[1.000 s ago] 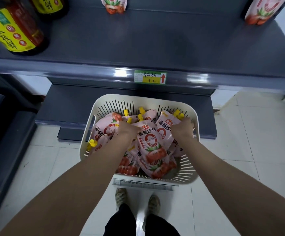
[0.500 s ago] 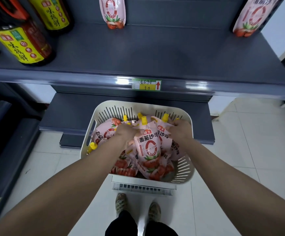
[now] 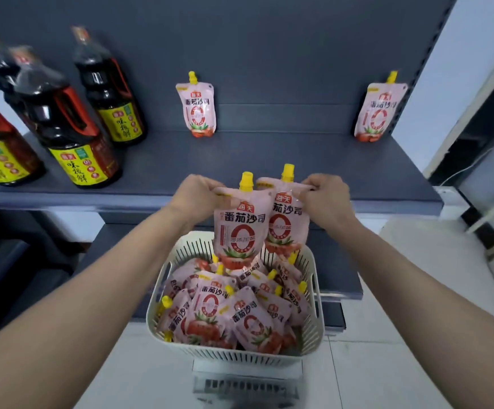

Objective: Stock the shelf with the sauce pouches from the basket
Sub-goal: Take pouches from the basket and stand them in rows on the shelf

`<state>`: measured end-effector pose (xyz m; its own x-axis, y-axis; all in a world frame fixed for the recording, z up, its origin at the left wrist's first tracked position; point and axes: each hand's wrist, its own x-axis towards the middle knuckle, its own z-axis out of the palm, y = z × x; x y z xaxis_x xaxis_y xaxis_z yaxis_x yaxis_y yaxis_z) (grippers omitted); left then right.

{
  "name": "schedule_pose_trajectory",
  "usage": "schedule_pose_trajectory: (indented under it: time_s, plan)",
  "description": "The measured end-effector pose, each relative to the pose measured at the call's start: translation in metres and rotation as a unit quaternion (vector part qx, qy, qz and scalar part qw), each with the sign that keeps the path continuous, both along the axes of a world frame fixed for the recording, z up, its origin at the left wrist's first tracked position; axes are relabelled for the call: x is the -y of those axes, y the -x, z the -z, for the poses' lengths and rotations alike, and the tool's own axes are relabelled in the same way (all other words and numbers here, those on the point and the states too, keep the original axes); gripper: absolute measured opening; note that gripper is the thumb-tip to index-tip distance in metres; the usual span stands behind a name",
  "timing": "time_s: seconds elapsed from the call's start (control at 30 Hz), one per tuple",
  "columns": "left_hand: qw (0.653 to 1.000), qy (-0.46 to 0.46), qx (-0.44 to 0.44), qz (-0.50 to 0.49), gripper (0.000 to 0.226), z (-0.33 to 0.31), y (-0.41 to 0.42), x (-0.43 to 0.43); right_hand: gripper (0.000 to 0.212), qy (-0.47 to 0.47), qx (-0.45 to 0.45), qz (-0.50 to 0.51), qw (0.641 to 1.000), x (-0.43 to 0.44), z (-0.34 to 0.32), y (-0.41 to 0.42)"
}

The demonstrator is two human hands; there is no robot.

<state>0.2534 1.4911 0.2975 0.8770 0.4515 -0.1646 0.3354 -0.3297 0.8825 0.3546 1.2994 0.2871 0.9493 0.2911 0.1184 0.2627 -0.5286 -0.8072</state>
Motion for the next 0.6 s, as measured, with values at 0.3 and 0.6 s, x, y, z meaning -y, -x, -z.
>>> schedule_pose_trajectory:
  time_s: [0.3, 0.6]
  plan:
    - [0.990, 0.083, 0.112, 0.025, 0.008, -0.063, -0.078, -0.010, 0.021, -0.053, 0.058, 0.083, 0.993, 0.007, -0.075, -0.065]
    - [0.981, 0.092, 0.171, -0.005, 0.011, -0.078, -0.179, -0.001, 0.008, -0.069, 0.097, 0.130, 0.984, 0.027, -0.102, -0.174]
